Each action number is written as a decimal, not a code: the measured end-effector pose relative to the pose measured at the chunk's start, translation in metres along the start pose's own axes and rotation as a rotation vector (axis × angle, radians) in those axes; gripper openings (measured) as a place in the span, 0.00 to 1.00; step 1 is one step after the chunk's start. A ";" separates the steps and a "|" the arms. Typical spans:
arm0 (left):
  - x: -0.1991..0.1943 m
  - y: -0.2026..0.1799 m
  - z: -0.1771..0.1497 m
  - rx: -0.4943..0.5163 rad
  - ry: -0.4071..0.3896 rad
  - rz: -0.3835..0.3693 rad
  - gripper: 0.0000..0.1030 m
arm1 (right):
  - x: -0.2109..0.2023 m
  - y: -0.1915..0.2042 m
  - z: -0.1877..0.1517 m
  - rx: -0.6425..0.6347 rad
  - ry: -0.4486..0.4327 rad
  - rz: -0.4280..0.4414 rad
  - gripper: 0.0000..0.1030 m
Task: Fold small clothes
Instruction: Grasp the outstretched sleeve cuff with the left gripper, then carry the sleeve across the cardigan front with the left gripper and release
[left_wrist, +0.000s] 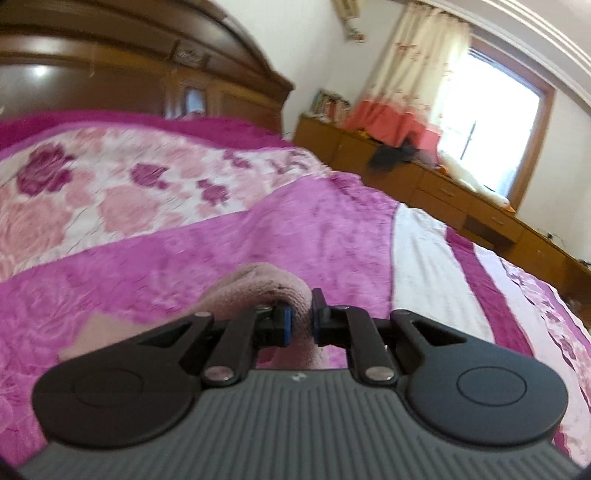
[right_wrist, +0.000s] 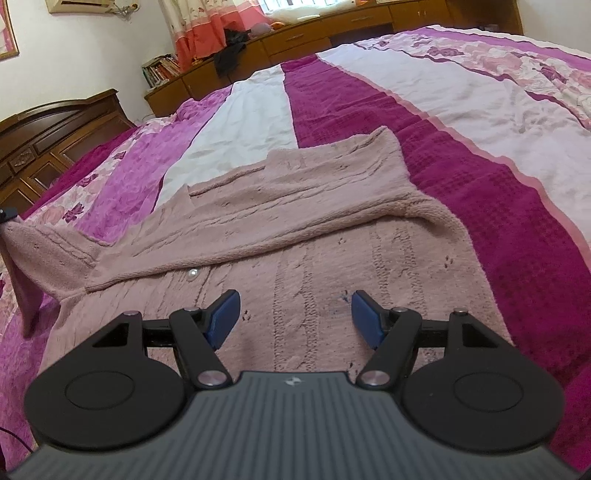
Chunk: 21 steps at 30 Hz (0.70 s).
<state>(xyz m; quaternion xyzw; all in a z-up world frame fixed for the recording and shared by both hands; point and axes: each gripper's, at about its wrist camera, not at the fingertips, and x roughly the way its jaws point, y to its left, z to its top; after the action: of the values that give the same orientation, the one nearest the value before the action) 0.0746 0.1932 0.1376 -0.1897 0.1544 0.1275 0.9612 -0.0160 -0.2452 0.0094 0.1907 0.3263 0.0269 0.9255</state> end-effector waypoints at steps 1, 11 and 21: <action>-0.002 -0.007 -0.001 0.016 -0.005 -0.010 0.12 | -0.001 -0.001 0.000 0.003 -0.001 0.000 0.71; -0.001 -0.061 -0.033 0.148 0.039 -0.096 0.12 | -0.002 -0.007 -0.003 0.027 -0.006 -0.001 0.71; 0.006 -0.094 -0.098 0.255 0.176 -0.172 0.13 | -0.001 -0.014 -0.003 0.042 -0.006 -0.002 0.71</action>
<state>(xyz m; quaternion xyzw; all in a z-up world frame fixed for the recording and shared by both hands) 0.0842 0.0709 0.0802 -0.0894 0.2362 0.0069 0.9676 -0.0197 -0.2577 0.0030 0.2100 0.3241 0.0185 0.9223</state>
